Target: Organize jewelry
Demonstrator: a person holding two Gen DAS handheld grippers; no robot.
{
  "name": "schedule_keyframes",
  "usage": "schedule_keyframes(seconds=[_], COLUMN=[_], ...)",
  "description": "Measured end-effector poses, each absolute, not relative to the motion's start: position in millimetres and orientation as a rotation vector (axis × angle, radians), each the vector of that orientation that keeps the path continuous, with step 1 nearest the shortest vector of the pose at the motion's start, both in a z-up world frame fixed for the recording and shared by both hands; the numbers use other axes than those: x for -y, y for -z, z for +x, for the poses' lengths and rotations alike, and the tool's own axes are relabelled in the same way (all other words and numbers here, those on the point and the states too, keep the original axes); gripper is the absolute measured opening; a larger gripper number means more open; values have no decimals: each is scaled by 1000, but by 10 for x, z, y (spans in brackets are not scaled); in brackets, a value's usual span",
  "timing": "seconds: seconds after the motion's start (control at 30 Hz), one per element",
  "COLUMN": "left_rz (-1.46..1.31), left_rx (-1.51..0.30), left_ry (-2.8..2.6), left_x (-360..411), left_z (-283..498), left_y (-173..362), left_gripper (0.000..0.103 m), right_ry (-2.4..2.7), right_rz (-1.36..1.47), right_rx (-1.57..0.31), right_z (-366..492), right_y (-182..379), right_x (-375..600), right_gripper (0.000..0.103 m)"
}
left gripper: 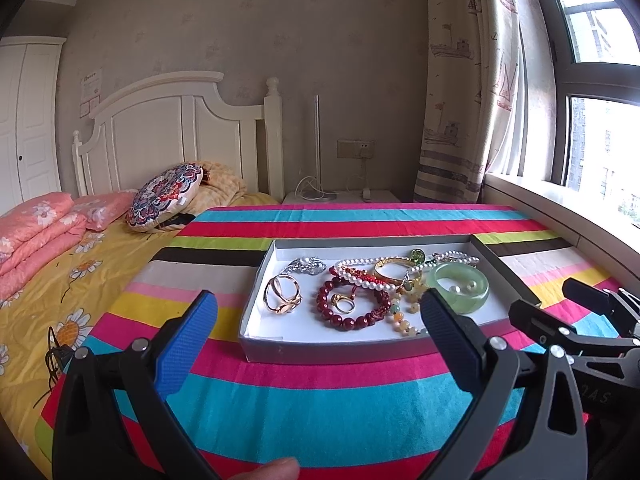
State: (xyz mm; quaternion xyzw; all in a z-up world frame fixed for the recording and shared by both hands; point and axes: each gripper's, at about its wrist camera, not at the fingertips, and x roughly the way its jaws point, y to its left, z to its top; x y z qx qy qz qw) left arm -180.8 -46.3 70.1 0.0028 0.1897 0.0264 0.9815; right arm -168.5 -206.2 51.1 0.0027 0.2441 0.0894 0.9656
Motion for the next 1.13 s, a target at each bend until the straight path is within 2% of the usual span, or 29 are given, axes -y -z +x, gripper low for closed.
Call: schedule_keyframes(seconds=[0.8, 0.97, 1.13], left_rz=[15, -2, -84], left_rx=[-400, -541, -830], left_ry=[-79, -35, -30], left_x=[461, 319, 73], left_z=[-1853, -1769, -1506], left_y=[-664, -624, -374], left_gripper=[101, 101, 101], right_ry=[-185, -169, -185], right_rz=[11, -47, -188], right_rx=[-511, -616, -785], right_z=[-1684, -1678, -1673], right_y=[-477, -452, -269], right_x=[2047, 1964, 1750], right_gripper=[86, 86, 86])
